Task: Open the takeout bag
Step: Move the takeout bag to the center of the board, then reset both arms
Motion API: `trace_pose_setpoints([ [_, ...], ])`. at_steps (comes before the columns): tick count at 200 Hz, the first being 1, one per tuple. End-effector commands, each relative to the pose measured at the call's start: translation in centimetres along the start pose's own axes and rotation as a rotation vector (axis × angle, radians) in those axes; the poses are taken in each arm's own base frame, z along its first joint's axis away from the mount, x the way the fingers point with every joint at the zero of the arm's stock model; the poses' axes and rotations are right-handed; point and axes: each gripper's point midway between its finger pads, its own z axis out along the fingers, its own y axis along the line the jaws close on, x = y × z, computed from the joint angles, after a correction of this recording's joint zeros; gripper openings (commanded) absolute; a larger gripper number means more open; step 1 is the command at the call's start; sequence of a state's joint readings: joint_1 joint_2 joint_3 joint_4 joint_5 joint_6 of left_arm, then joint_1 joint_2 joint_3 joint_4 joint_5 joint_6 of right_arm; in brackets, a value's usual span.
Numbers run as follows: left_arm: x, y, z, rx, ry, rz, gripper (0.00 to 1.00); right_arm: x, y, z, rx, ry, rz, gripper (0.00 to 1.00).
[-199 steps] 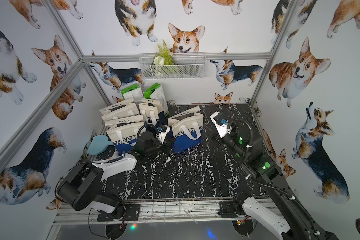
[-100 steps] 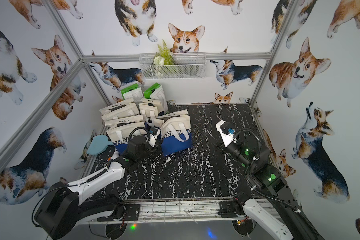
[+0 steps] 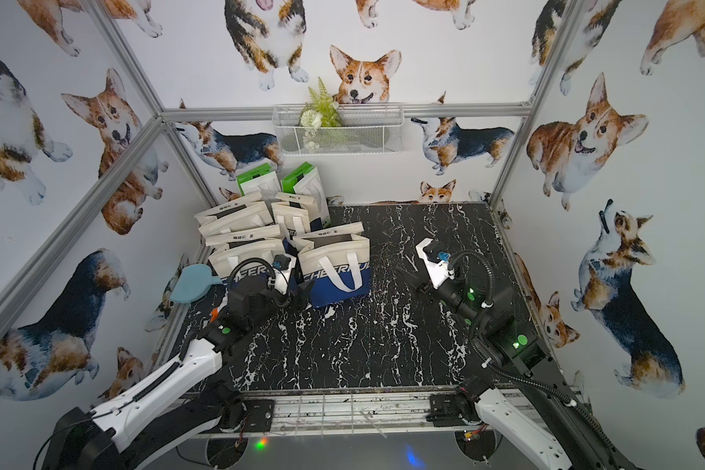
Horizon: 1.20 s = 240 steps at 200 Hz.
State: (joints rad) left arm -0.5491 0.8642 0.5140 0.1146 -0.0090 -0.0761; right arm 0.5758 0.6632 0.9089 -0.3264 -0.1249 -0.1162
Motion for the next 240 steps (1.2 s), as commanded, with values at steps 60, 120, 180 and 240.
trace_pose_setpoints([
  [60,2.4,6.4,-6.8,-0.373,-0.091,-0.080,1.00,9.6,-7.6,-0.4,0.515,0.049,0.141,1.00],
  [120,4.6,9.2,-3.8,-0.560,-0.111,0.221,1.00,19.2,-13.2,0.8,0.836,0.177,0.103,1.00],
  [180,6.9,15.4,-1.1,-0.552,-0.131,0.005,1.00,22.5,-17.6,1.7,0.893,0.114,0.172,1.00],
  [240,7.6,17.8,1.8,-0.534,-0.128,0.004,1.00,25.4,-18.7,2.8,0.904,0.149,0.153,1.00],
])
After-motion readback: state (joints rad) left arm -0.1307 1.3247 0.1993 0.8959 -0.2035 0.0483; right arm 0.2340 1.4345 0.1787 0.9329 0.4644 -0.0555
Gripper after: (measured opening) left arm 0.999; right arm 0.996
